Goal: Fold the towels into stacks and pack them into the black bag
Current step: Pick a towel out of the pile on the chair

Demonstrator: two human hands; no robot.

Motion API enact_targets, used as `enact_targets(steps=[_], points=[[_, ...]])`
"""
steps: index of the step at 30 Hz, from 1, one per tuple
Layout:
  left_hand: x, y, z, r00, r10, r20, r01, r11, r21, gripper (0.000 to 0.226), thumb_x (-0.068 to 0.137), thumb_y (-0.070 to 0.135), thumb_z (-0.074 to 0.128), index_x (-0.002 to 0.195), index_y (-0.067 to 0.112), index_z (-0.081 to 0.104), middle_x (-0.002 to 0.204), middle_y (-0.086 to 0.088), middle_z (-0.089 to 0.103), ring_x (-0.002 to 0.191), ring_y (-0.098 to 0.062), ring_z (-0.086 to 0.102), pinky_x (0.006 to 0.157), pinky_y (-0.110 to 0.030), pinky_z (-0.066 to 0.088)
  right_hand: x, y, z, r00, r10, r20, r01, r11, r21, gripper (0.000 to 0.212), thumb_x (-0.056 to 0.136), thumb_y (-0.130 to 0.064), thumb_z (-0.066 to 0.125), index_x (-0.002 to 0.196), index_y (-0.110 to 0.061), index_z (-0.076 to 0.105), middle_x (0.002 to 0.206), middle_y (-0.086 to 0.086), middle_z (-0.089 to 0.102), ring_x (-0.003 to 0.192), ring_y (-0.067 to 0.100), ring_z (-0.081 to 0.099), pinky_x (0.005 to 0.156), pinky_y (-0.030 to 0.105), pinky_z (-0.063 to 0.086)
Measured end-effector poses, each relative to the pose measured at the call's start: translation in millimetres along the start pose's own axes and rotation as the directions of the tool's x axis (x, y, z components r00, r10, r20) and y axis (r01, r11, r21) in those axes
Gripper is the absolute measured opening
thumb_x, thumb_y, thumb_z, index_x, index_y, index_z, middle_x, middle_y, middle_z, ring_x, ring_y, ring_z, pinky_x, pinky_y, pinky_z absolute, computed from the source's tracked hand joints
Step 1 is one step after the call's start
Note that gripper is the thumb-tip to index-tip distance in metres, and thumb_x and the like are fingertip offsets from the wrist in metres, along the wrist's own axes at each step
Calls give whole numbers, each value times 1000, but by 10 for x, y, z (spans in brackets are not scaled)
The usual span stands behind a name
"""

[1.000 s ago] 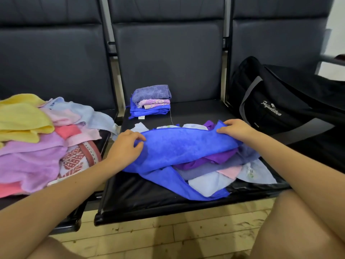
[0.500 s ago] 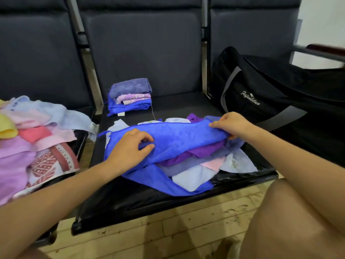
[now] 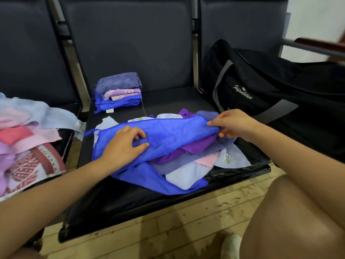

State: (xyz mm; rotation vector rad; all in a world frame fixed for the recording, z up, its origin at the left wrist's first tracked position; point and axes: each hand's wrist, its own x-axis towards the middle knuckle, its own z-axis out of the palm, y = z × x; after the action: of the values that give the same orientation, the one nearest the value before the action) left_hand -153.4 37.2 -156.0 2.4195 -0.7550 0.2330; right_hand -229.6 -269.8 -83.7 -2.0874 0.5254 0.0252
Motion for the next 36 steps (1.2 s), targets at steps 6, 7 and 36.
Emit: enact_targets(steps=[6, 7, 36], points=[[-15, -1, -20, 1000, -10, 12, 10, 1000, -6, 18, 81, 27, 72, 92, 31, 58, 88, 8, 49, 82, -10, 48, 79, -25, 40, -75, -32, 63, 995, 78, 67, -69, 989, -127, 34, 83, -34, 73, 66, -9, 57, 55, 5, 55, 46, 15, 47, 46, 22, 39], [-17, 0, -22, 1000, -11, 15, 12, 1000, -6, 18, 82, 27, 72, 92, 31, 58, 88, 9, 49, 82, -10, 48, 79, -25, 40, -80, -21, 69, 993, 89, 75, -77, 987, -144, 34, 84, -35, 71, 68, -9, 58, 58, 6, 58, 47, 15, 48, 47, 22, 40], [-111, -86, -288, 895, -440, 74, 442, 849, -291, 20, 97, 16, 48, 97, 21, 67, 99, 7, 66, 98, -14, 59, 96, -28, 43, -86, -612, 1161, 780, -455, 429, 497, 868, 17, 34, 102, -26, 43, 91, -6, 68, 96, 1, 69, 91, 9, 62, 85, 26, 49]])
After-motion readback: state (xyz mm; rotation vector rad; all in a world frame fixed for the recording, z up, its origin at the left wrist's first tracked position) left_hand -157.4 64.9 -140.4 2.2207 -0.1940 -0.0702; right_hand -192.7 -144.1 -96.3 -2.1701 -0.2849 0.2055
